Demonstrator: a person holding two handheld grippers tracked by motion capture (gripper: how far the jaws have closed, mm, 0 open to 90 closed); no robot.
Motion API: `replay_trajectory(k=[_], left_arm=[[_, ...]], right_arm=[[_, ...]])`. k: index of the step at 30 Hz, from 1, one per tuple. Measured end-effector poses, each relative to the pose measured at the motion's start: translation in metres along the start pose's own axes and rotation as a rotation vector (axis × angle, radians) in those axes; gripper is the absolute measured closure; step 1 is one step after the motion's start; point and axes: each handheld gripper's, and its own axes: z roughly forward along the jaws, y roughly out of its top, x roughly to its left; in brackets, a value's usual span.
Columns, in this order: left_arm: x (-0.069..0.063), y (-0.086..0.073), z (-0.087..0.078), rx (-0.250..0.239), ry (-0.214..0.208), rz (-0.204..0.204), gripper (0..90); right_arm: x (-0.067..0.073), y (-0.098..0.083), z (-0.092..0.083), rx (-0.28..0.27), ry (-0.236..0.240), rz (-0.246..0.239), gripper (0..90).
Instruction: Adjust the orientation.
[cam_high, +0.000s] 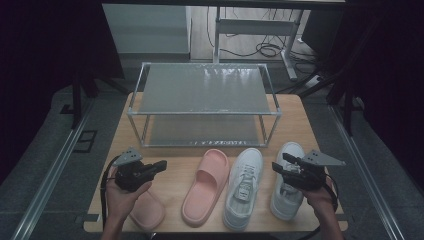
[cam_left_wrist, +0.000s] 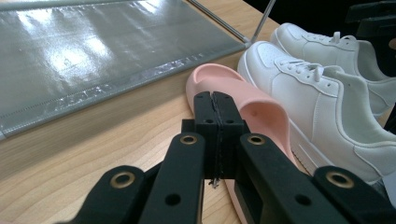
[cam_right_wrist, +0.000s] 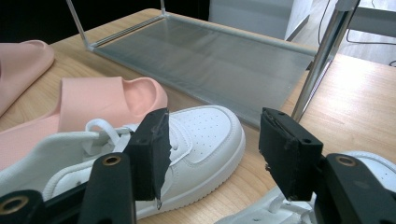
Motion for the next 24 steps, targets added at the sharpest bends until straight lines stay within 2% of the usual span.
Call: replay_trajectory(k=[4, 8, 17, 18, 19, 24], left_arm=[[0.005, 0.001, -0.005, -0.019, 0.013, -0.019, 90.0], [0.008, -0.002, -0.012, -0.022, 0.027, -0.028, 90.0], [0.014, -0.009, -0.029, -0.027, 0.066, -0.037, 90.0], [0.018, -0.012, -0.036, -0.028, 0.086, -0.045, 90.0], [0.018, -0.012, -0.036, -0.028, 0.086, -0.045, 90.0], [0.035, -0.025, -0.056, -0.033, 0.146, -0.087, 90.0]], right_arm=[[0.0, 0.0, -0.001, 0.001, -0.005, -0.001, 43.5], [-0.002, 0.001, -0.003, -0.032, -0.031, 0.004, 44.1], [-0.001, 0.001, -0.007, -0.028, -0.02, 0.009, 43.9], [-0.002, 0.0, -0.007, -0.025, -0.024, 0.019, 43.9], [-0.002, 0.0, -0.007, -0.025, -0.024, 0.019, 43.9], [-0.003, -0.001, -0.006, -0.012, -0.031, 0.034, 44.0]])
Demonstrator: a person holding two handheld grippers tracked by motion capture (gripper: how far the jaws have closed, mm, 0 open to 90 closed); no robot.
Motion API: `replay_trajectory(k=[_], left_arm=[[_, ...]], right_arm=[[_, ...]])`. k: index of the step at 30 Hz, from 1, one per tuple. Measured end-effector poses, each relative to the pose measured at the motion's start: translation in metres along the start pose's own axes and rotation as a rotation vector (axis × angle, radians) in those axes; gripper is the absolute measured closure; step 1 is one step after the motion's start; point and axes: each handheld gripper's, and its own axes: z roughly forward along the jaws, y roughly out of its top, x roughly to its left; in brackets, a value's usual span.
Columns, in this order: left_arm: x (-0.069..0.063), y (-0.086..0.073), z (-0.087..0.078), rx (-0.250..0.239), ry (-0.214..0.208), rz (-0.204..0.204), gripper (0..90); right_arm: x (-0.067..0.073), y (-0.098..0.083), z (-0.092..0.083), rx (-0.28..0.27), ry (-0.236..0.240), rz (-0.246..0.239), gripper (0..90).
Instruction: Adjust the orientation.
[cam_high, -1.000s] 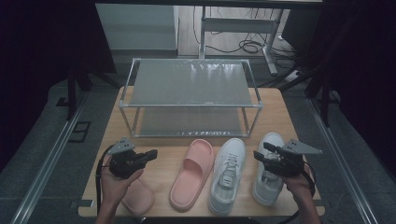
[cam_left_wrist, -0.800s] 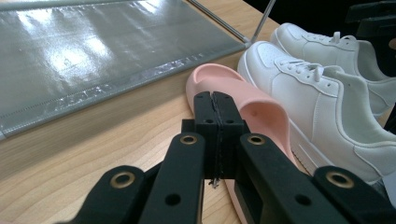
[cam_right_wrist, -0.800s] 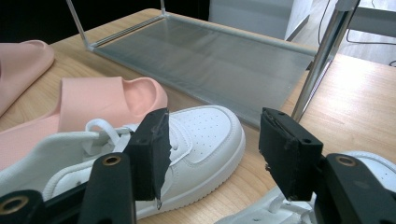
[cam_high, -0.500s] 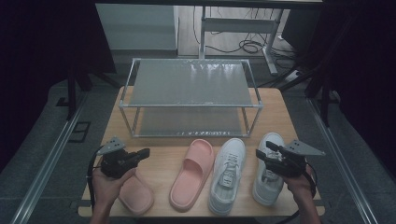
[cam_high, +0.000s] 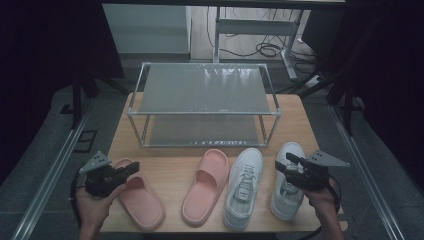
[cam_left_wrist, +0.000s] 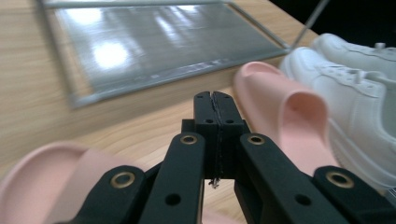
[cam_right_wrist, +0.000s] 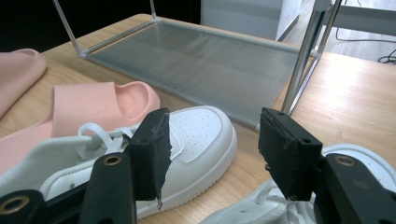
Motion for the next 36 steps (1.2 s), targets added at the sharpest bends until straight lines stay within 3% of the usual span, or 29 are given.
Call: replay_trajectory(k=[6, 11, 23, 36], left_arm=[[0.018, -0.013, -0.019, -0.003, 0.055, -0.039, 90.0], [0.029, -0.024, -0.025, 0.007, 0.083, -0.068, 90.0], [0.051, -0.056, -0.019, 0.048, 0.128, -0.147, 90.0], [0.068, -0.085, -0.023, 0.102, 0.169, -0.201, 90.0]], right_arm=[[0.0, -0.004, 0.007, 0.025, 0.013, 0.01, 43.9], [0.001, -0.006, 0.01, 0.037, 0.007, 0.014, 43.9], [-0.001, -0.008, 0.008, 0.033, -0.01, 0.022, 43.9], [0.001, -0.011, 0.009, 0.044, -0.007, 0.012, 43.7]])
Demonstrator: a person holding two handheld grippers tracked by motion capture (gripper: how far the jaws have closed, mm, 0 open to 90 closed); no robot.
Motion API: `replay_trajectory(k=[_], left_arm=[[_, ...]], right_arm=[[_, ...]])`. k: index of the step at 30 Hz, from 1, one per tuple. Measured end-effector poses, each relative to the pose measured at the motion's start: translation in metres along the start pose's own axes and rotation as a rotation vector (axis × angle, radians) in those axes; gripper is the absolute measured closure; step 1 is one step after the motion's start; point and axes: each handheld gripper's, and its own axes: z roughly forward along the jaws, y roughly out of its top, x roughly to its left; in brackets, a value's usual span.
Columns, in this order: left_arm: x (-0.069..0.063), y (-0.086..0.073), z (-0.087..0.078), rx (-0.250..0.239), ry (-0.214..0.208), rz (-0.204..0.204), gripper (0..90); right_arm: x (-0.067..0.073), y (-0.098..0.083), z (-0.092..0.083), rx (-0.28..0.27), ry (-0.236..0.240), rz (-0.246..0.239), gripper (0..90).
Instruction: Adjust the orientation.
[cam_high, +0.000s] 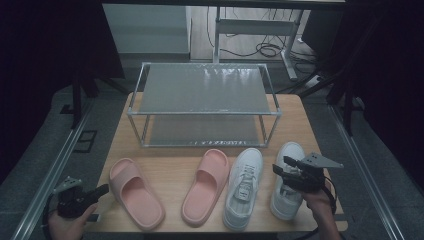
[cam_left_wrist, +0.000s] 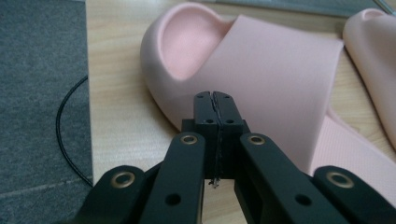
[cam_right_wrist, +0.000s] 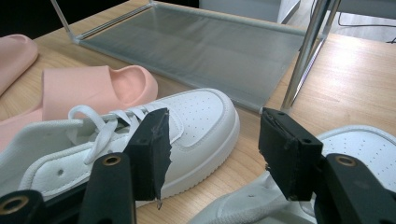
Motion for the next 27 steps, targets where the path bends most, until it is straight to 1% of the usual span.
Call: replay_trajectory(k=[2, 5, 11, 14, 21, 27], left_arm=[[0.0, -0.001, 0.002, 0.011, 0.001, 0.004, 90.0], [0.0, -0.001, 0.003, 0.018, 0.007, 0.007, 90.0], [0.005, -0.003, 0.009, 0.024, 0.013, -0.012, 90.0], [0.005, -0.003, 0.012, 0.029, 0.01, -0.012, 90.0], [0.004, 0.003, 0.021, 0.042, 0.007, -0.002, 90.0], [0.003, 0.009, 0.028, 0.049, -0.007, 0.014, 90.0]], right_arm=[[0.0, 0.0, 0.0, 0.0, -0.001, 0.003, 43.7], [0.0, 0.0, -0.001, -0.008, 0.019, 0.011, 43.7], [-0.001, 0.0, -0.002, -0.008, 0.016, 0.012, 43.7], [-0.002, 0.0, -0.003, -0.011, 0.013, 0.015, 43.7], [-0.003, 0.0, -0.004, -0.01, 0.012, 0.016, 43.6], [-0.003, 0.0, -0.004, -0.011, 0.011, 0.02, 43.6]])
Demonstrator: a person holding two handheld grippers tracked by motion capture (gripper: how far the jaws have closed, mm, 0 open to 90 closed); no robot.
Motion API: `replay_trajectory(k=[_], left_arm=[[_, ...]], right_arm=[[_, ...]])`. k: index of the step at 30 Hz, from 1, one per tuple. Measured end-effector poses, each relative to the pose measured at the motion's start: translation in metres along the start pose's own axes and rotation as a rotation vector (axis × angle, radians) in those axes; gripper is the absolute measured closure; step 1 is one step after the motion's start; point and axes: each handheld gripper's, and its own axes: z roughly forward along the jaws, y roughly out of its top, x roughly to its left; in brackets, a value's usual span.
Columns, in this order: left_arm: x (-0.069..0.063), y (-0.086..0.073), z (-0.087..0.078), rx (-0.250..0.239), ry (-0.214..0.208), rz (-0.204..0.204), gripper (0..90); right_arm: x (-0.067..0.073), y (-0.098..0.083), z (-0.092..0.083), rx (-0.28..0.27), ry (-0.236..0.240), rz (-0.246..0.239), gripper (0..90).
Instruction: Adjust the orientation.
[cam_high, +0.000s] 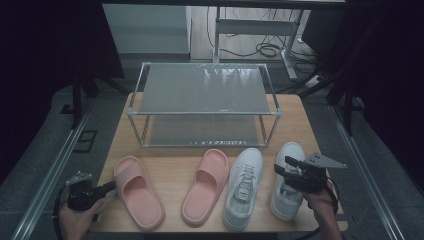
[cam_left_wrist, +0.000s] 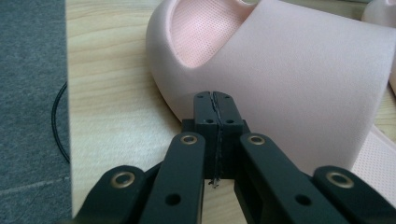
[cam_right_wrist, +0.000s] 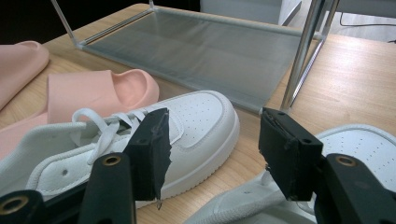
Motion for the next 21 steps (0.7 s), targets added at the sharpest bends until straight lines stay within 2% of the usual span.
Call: replay_trajectory(k=[8, 21], left_arm=[[-0.005, 0.012, 0.013, 0.019, -0.016, 0.037, 90.0], [-0.02, 0.027, 0.038, 0.025, -0.071, 0.064, 90.0]], right_arm=[[-0.001, -0.001, 0.001, 0.0, 0.002, 0.004, 43.6], [-0.002, -0.002, 0.0, 0.0, -0.001, 0.011, 43.6]])
